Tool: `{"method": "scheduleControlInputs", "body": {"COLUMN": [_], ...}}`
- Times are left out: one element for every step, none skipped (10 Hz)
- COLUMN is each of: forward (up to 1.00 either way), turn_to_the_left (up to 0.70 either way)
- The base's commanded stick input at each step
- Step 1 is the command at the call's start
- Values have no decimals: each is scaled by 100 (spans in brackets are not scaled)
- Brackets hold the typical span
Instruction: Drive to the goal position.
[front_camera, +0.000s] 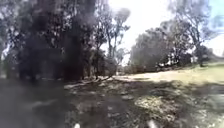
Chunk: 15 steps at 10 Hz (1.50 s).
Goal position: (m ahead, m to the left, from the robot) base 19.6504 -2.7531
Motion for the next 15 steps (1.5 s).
{"method": "scheduleControlInputs", "body": {"forward": [100,100,100,100,100,100,100,100,100,100,100,100,100,100,100], "turn_to_the_left": [-27,-27,-27,-27,-27,-27,-27,-27,-27,-26,-14,-1,0,0,0]}}
